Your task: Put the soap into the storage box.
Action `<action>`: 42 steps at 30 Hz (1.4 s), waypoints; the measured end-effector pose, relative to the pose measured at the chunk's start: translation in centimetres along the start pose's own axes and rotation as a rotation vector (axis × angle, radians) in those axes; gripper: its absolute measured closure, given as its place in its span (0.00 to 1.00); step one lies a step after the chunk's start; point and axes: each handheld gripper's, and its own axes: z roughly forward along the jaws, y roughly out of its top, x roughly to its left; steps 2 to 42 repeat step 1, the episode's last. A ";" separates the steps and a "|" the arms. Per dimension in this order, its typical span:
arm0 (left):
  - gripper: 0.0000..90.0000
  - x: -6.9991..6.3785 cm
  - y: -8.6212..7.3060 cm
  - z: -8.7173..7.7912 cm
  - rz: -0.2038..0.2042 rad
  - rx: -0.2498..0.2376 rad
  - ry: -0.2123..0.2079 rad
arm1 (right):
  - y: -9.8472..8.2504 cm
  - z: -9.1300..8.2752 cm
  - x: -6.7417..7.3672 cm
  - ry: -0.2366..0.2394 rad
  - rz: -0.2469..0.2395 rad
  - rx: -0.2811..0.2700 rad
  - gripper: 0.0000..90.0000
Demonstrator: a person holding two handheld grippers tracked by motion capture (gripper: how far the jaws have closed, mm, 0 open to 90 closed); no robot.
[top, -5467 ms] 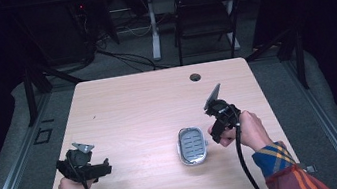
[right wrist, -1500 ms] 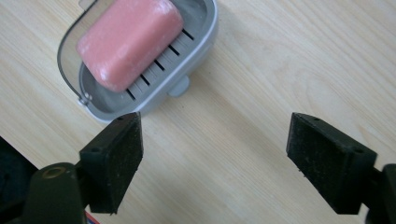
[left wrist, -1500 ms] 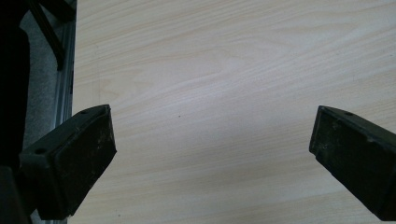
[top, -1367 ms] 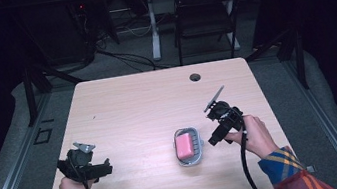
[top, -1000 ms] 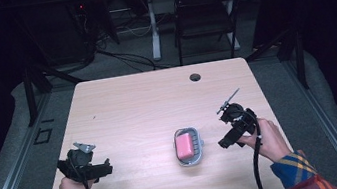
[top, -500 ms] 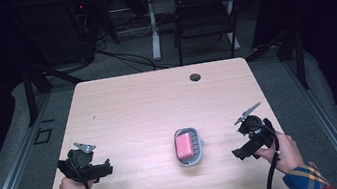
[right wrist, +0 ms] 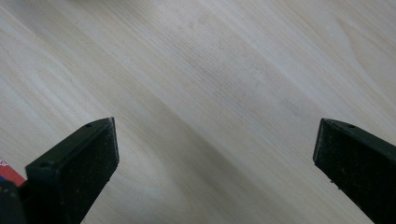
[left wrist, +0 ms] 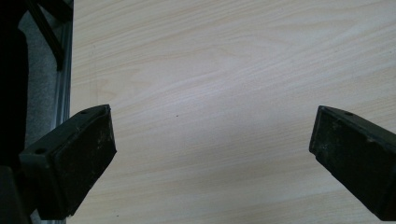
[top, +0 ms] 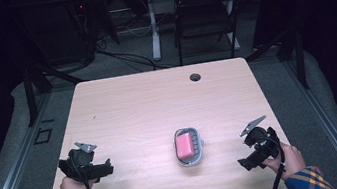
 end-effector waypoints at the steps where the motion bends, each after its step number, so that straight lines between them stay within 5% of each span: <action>1: 0.00 0.0 0.0 0.0 0.000 0.000 0.000 | 0.0 0.0 0.0 -0.007 -0.010 0.000 0.00; 42: 0.00 0.0 0.0 0.0 0.000 0.000 0.000 | 0.0 0.0 0.0 -0.007 -0.010 0.000 0.00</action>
